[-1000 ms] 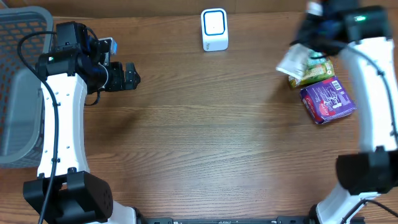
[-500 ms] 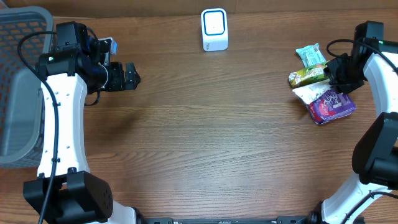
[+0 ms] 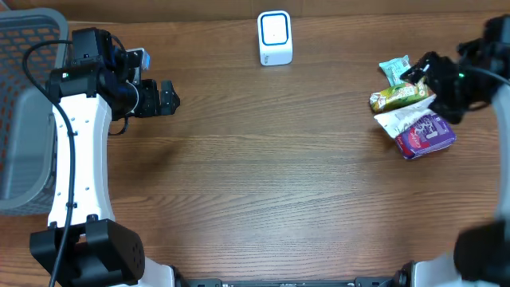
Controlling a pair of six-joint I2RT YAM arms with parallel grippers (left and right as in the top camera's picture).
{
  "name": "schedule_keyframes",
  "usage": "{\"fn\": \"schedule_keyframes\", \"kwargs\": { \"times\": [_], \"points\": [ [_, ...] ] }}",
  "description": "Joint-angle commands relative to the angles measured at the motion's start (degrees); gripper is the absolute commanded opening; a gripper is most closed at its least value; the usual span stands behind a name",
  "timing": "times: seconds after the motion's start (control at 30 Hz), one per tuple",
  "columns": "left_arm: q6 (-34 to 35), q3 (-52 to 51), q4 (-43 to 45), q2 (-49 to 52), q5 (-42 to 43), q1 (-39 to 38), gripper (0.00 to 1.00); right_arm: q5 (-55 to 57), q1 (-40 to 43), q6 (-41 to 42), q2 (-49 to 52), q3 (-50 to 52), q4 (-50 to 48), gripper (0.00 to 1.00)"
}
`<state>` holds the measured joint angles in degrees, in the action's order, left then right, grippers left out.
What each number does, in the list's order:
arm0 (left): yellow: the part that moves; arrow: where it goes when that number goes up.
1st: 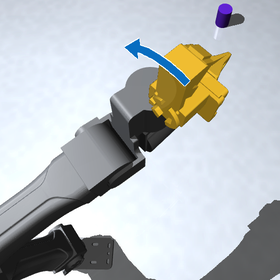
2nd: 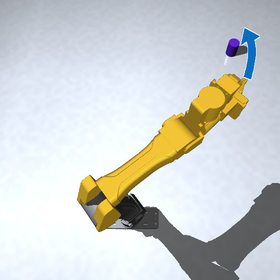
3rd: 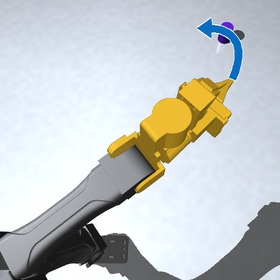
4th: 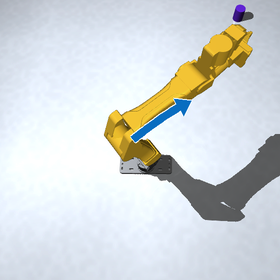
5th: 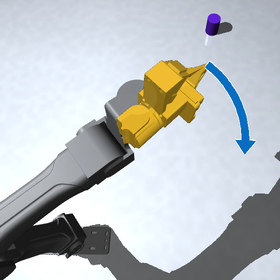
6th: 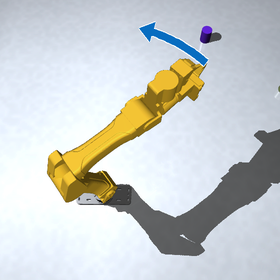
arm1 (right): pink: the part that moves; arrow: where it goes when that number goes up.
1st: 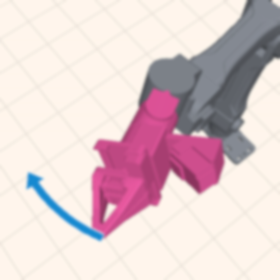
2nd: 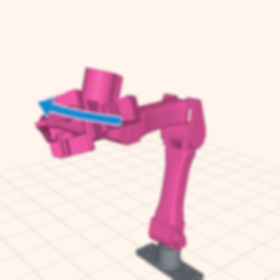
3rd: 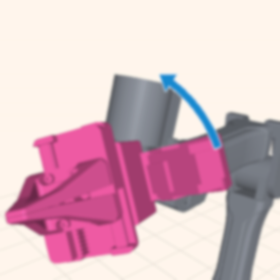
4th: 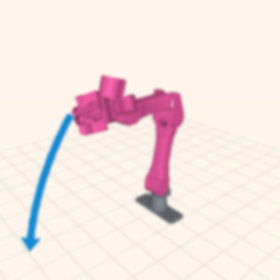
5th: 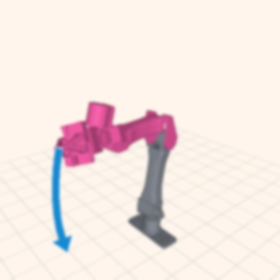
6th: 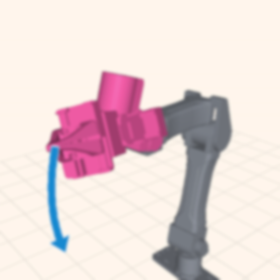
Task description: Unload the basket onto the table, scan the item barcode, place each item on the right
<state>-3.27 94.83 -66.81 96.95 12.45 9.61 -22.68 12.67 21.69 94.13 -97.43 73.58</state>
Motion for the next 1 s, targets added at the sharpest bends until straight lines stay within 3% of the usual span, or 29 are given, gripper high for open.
{"fn": "schedule_keyframes", "kwargs": {
  "times": [0.0, 0.3, 0.67, 0.83, 0.97],
  "points": [
    [0.7, -0.07, 0.0, -1.81, 0.5, 0.11, 0.99, -1.42, -0.31, -4.2, -10.49, -2.08, 2.89, 0.98],
    [0.7, -0.07, 0.0, -1.81, 0.5, 0.11, 1.0, -1.42, -0.7, -3.96, -28.85, -2.08, 15.45, 1.0],
    [0.7, -0.07, 0.0, -1.81, 0.5, 0.11, 1.0, 8.09, -0.7, -7.69, -35.43, -1.92, 20.26, 1.0],
    [0.7, -0.07, 0.0, -1.81, 0.5, 0.11, 1.0, 8.09, -0.7, -10.27, -35.43, -0.83, 17.0, 1.0],
    [0.7, -0.07, 0.0, -1.81, 0.5, 0.11, 1.0, 7.65, -2.84, -13.46, -38.12, 3.69, 8.85, 1.0]
  ]
}}
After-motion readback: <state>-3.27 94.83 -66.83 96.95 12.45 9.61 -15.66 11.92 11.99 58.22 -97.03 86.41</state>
